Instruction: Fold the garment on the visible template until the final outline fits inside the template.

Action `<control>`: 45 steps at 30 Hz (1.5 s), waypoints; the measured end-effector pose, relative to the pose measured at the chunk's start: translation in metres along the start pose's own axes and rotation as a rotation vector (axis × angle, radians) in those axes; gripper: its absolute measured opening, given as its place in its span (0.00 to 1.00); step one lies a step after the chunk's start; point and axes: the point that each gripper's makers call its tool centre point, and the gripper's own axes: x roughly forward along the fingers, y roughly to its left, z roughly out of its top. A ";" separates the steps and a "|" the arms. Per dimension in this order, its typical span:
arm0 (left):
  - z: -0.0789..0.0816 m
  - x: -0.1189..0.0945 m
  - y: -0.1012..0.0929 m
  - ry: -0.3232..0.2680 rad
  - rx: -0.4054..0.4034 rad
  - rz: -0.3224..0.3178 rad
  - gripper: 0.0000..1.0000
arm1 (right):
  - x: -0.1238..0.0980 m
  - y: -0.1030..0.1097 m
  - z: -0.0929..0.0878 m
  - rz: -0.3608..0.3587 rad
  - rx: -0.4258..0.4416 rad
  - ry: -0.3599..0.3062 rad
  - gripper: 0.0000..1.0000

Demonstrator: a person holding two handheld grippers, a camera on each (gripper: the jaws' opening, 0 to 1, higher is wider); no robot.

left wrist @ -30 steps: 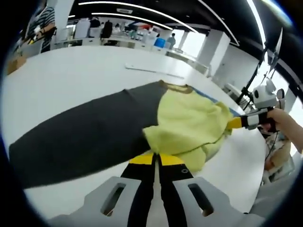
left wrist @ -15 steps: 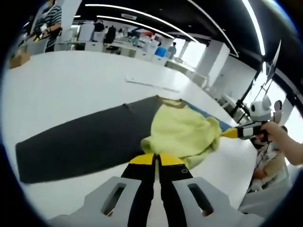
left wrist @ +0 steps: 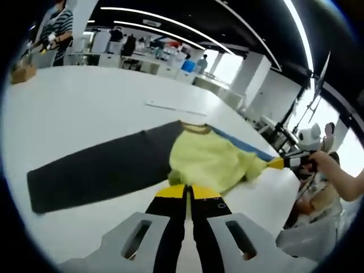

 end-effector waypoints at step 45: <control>-0.099 -0.070 -0.050 0.207 -0.035 -0.021 0.00 | -0.089 -0.014 -0.122 -0.129 -0.229 0.167 0.00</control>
